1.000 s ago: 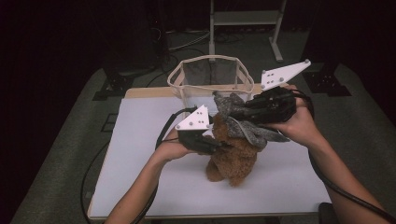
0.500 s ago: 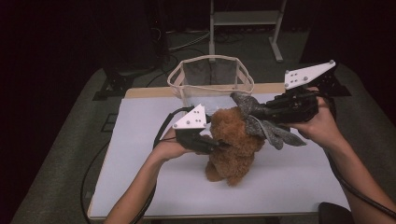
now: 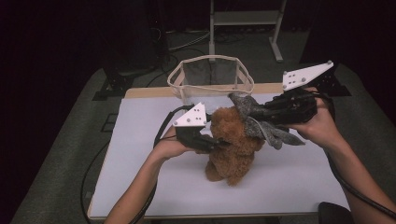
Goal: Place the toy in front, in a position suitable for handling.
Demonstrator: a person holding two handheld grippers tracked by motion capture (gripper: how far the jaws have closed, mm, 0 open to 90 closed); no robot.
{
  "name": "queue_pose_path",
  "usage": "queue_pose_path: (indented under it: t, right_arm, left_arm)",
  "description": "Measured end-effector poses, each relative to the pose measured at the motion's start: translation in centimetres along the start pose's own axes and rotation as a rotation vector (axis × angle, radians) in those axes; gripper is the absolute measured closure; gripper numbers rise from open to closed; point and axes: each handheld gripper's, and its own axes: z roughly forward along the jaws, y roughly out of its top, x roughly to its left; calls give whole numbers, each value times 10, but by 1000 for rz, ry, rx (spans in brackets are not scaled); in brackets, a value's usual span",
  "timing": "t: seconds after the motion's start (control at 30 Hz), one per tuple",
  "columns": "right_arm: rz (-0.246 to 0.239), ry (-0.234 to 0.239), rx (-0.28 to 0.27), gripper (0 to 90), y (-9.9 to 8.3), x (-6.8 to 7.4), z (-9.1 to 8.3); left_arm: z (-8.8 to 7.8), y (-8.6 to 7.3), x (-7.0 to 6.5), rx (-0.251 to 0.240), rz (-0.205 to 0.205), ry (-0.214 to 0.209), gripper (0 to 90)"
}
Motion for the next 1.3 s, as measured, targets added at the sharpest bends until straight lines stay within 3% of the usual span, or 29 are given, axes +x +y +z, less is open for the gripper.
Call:
queue_pose_path:
  t: [1.13, 1.3]
  right_arm:
    - [20, -8, -12, 762, -15, -4, -2]
    - [-10, -22, -16, 762, -4, 4, -1]
  left_arm:
    - [-2, 0, 1, 23, 1, 0, 371]
    - [8, 6, 0, 29, 8, -11, 374]
